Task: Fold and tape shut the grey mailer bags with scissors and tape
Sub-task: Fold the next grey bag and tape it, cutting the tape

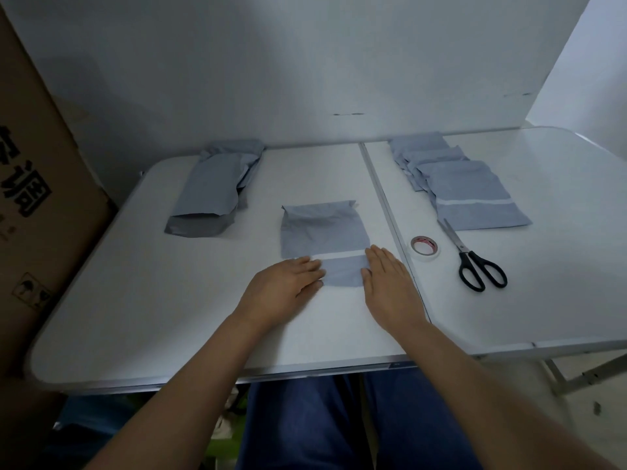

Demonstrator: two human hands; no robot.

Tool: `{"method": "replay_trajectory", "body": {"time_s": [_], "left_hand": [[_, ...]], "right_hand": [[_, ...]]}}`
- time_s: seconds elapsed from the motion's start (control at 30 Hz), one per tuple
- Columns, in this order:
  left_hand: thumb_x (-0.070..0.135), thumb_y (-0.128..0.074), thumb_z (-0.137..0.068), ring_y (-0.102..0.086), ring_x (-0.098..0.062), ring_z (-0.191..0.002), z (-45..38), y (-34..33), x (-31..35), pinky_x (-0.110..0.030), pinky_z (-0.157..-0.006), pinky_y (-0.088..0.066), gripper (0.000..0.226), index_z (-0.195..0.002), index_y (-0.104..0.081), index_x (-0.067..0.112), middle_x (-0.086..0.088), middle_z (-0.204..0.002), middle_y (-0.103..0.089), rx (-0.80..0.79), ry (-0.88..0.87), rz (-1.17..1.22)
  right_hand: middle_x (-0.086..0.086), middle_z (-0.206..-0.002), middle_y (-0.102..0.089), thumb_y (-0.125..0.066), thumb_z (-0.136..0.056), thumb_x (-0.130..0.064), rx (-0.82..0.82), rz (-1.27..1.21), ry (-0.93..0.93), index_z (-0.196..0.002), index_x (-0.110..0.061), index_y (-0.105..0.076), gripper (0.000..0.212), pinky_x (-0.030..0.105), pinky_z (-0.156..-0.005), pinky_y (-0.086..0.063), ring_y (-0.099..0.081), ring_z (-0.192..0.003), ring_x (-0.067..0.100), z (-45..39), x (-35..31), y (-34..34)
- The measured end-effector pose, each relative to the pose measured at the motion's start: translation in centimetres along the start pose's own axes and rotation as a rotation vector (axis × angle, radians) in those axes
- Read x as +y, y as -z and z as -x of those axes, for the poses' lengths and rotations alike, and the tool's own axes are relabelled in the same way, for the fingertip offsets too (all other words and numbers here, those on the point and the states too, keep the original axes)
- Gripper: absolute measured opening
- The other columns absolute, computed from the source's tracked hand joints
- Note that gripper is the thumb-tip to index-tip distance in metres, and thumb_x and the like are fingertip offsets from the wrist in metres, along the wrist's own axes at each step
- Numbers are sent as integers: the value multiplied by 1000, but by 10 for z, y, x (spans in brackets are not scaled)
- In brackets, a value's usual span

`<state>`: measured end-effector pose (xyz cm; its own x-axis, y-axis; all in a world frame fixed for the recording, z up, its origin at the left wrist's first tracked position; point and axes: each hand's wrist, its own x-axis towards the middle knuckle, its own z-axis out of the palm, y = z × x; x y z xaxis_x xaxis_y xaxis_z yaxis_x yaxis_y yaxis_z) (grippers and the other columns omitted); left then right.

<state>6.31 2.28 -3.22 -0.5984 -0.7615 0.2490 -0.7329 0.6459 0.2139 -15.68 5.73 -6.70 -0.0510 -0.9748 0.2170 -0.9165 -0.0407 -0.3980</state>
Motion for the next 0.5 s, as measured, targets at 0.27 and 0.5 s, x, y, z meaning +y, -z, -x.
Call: {"method": "replay_trajectory", "body": {"time_s": [0.27,0.5], "left_hand": [[44,-47,-98,-53,-10,-61,-28,28,3,-32,-59,-43,33,-73,-57,24,8,-63,-55,13,276,261],[40,-54,-96,-45,0,-55,-45,45,4,-16,-52,-29,28,-71,-62,30,17,-57,-53,46,341,479]], "right_hand": [[13,-137,-51,-43,-77,22,52,-309,-88,-130,-1,-55,60,13,-105,-20,-46,-128,27,-22,17,24],[-3,-100,-46,-77,-79,-20,7,-326,-147,-89,-14,-59,21,22,-78,-34,-50,-96,19,-53,15,25]]}}
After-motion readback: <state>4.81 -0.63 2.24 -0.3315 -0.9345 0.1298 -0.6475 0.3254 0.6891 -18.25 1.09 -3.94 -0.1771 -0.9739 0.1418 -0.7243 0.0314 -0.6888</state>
